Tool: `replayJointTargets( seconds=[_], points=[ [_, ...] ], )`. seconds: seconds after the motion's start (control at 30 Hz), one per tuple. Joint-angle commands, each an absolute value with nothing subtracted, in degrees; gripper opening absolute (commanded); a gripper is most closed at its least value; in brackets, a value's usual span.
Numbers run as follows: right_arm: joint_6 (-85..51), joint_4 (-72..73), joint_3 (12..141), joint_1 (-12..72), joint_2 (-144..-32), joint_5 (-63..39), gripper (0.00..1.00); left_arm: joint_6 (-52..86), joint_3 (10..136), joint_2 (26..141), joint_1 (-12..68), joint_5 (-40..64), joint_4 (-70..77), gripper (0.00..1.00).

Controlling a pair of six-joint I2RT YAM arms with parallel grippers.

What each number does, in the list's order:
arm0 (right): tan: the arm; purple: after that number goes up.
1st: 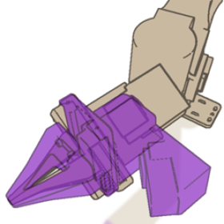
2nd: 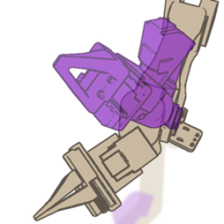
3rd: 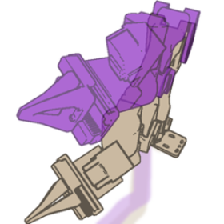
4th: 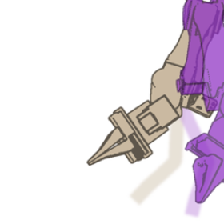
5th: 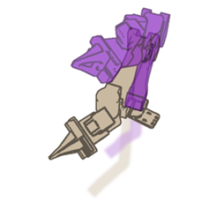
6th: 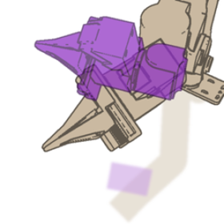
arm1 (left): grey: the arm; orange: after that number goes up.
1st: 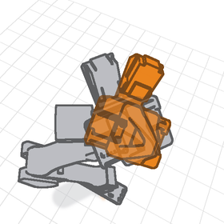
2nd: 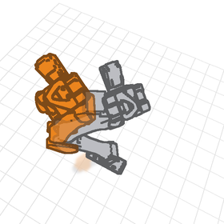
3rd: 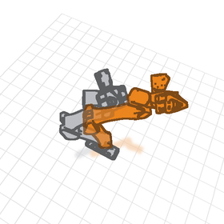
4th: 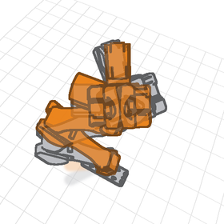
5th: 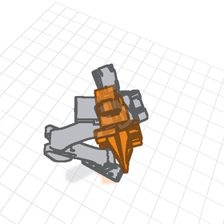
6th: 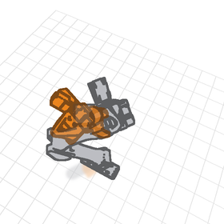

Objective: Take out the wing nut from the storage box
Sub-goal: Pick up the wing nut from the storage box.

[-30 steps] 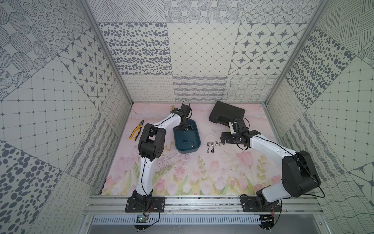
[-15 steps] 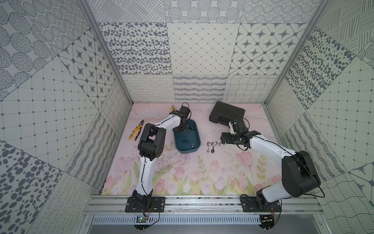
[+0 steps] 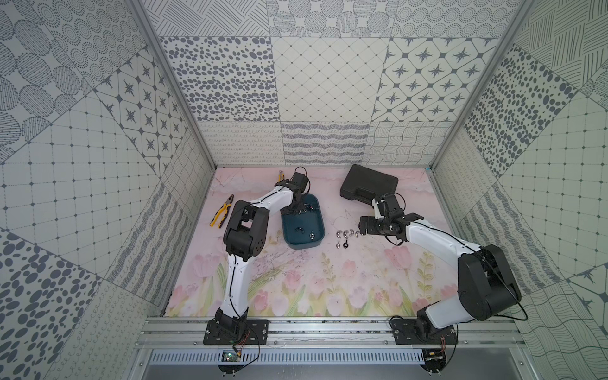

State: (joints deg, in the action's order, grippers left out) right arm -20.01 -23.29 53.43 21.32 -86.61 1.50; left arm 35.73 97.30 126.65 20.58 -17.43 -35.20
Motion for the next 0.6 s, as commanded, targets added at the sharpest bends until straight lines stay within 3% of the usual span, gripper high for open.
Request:
replayJointTargets(
  seconds=[0.0,0.33,0.57],
  points=[
    [-20.3,-21.47,52.73,21.66,-84.91,1.15,0.97,33.84,96.18,124.48,20.21,-15.81,-35.69,0.06],
    [-20.91,-21.45,51.97,21.8,-82.99,1.07,0.97,33.53,91.04,116.18,21.82,-13.1,-35.24,0.02],
    [-20.94,-21.61,51.52,22.05,-82.11,2.27,0.97,31.69,87.11,107.66,27.51,-11.56,-35.51,0.02]
  ],
)
